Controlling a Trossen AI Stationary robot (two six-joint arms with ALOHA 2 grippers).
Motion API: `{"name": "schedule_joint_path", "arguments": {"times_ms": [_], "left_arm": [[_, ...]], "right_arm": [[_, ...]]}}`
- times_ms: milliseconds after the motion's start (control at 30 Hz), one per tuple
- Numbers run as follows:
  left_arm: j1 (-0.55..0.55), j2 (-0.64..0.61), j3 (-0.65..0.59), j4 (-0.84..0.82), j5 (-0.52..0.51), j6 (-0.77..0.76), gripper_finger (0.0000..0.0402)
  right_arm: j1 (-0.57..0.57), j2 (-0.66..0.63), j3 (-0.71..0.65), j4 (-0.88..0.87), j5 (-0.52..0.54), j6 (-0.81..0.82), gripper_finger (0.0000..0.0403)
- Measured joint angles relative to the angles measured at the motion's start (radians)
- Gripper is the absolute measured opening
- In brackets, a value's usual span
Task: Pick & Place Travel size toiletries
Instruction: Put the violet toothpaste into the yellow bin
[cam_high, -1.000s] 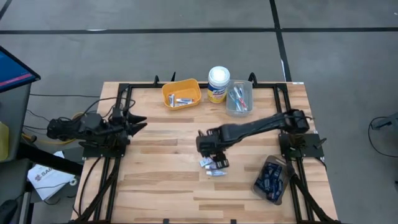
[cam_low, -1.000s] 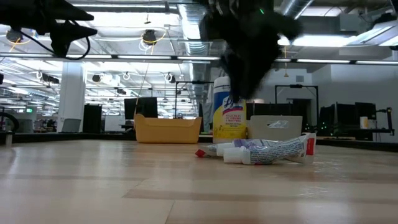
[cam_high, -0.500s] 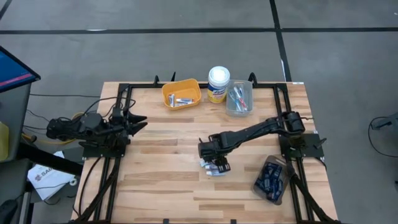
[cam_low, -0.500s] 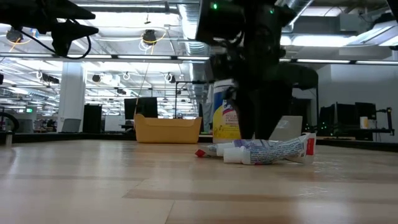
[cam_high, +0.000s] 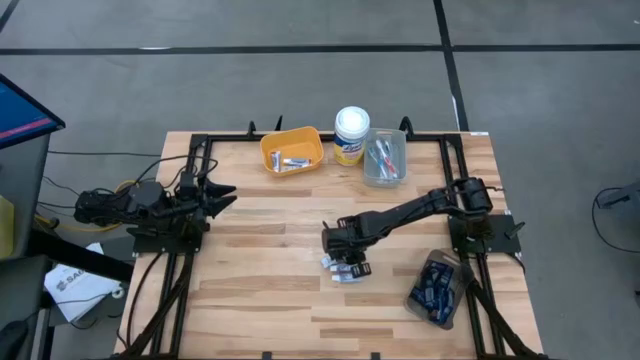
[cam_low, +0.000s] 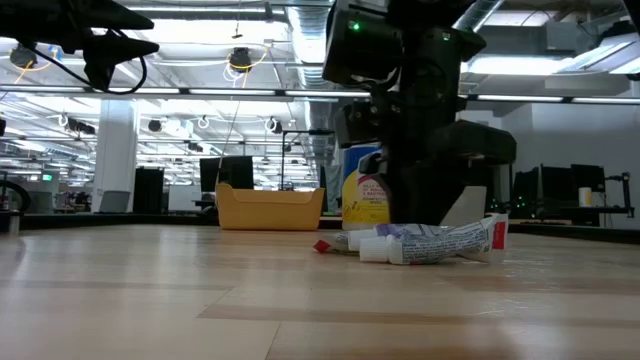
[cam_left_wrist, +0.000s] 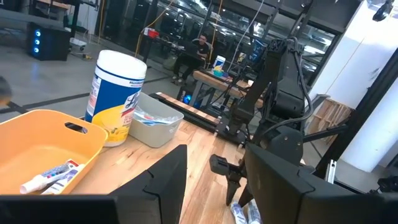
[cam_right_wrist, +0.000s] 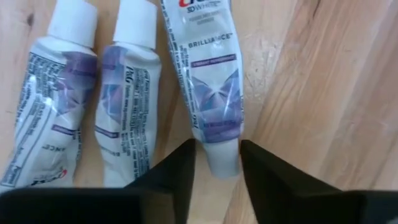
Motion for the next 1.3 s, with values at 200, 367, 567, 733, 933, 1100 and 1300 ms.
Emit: {"name": "schedule_joint_path", "arguments": {"times_ms": [200, 367, 567, 733, 933, 1100, 1300], "left_arm": [[0.0, 0.0, 0.0, 0.0, -0.005, 0.0, 0.0159], [0.0, 0.0, 0.0, 0.0, -0.009, 0.0, 0.0159], [0.0, 0.0, 0.0, 0.001, -0.018, 0.0, 0.0159], [0.0, 0.0, 0.0, 0.003, -0.019, 0.0, 0.0159], [0.0, 0.0, 0.0, 0.003, -0.026, 0.0, 0.0159], [0.0, 0.0, 0.0, 0.006, -0.034, 0.0, 0.0159], [0.0, 0.0, 0.0, 0.007, -0.047, 0.0, 0.0159]], "right_arm": [[-0.025, -0.003, -0.001, 0.015, -0.019, 0.02, 0.0045], [-0.081, 0.005, 0.051, 0.033, -0.035, 0.054, 0.0045], [-0.169, 0.003, 0.192, 0.03, -0.013, 0.057, 0.0045], [-0.263, 0.008, 0.351, 0.047, 0.104, 0.057, 0.0045], [-0.366, 0.008, 0.438, 0.166, 0.169, 0.086, 0.0045], [-0.433, 0.008, 0.451, 0.249, 0.187, 0.135, 0.0045], [-0.475, 0.009, 0.45, 0.278, 0.236, 0.146, 0.0045]]}}
